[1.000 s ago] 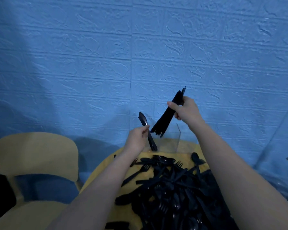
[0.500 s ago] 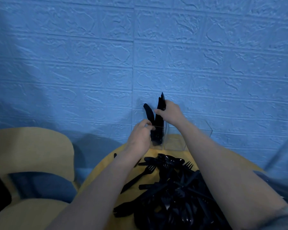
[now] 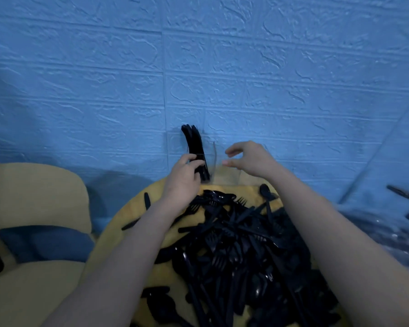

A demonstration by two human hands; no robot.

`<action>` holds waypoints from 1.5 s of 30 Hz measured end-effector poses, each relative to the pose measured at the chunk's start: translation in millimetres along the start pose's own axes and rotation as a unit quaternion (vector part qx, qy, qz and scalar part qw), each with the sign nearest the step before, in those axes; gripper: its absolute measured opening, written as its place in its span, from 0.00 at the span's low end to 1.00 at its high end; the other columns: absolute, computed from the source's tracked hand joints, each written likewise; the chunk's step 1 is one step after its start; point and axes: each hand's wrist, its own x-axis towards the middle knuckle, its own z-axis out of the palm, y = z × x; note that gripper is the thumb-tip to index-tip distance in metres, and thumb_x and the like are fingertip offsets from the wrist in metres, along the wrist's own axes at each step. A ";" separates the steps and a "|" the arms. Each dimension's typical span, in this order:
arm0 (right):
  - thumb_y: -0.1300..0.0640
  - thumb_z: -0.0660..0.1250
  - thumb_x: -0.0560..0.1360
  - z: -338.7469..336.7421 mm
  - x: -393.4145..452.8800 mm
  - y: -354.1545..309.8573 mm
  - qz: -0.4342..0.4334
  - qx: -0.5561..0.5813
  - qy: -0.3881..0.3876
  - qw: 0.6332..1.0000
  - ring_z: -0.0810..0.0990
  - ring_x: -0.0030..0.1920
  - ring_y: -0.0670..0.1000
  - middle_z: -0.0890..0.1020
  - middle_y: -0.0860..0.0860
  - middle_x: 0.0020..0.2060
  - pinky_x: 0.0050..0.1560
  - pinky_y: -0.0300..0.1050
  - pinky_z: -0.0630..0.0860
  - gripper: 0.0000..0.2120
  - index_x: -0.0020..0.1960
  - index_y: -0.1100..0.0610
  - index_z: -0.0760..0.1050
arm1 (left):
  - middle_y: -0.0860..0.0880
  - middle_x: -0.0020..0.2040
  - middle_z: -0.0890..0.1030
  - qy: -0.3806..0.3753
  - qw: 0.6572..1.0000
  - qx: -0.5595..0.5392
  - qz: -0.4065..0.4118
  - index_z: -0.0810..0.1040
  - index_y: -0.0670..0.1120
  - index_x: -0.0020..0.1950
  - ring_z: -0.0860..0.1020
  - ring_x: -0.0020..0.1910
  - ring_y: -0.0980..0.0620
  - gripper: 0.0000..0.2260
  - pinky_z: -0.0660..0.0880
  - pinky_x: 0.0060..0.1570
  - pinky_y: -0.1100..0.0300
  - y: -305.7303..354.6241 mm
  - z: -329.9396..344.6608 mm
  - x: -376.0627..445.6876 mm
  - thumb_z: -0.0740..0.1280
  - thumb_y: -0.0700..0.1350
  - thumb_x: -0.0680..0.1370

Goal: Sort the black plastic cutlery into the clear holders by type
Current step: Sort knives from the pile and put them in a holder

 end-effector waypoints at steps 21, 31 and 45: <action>0.51 0.70 0.74 8.5 -203.2 42.5 0.183 -0.064 -0.104 0.976 0.81 0.45 0.53 0.82 0.55 0.45 0.40 0.43 0.74 0.13 0.50 0.61 0.77 | 0.56 0.56 0.77 -0.004 0.980 -0.193 -0.048 0.80 0.50 0.58 0.71 0.54 0.63 0.12 0.62 0.49 0.84 74.0 8.6 -180.6 0.62 0.38 0.80; 0.55 0.72 0.72 -16.0 -229.6 -7.8 0.056 0.255 0.024 0.965 0.79 0.30 0.45 0.81 0.50 0.30 0.33 0.36 0.74 0.07 0.43 0.56 0.75 | 0.51 0.54 0.82 -0.116 0.905 -0.403 -0.066 0.70 0.47 0.68 0.81 0.51 0.57 0.16 0.77 0.56 0.60 121.1 -10.5 -225.5 0.62 0.43 0.80; 0.59 0.65 0.77 7.3 -242.1 89.4 -0.005 -0.325 -0.055 0.944 0.70 0.66 0.54 0.73 0.51 0.65 0.65 0.49 0.66 0.19 0.68 0.52 0.72 | 0.46 0.49 0.84 -0.047 0.797 -0.562 -0.217 0.76 0.46 0.56 0.84 0.44 0.47 0.10 0.81 0.42 0.57 91.1 -4.2 -265.8 0.61 0.35 0.80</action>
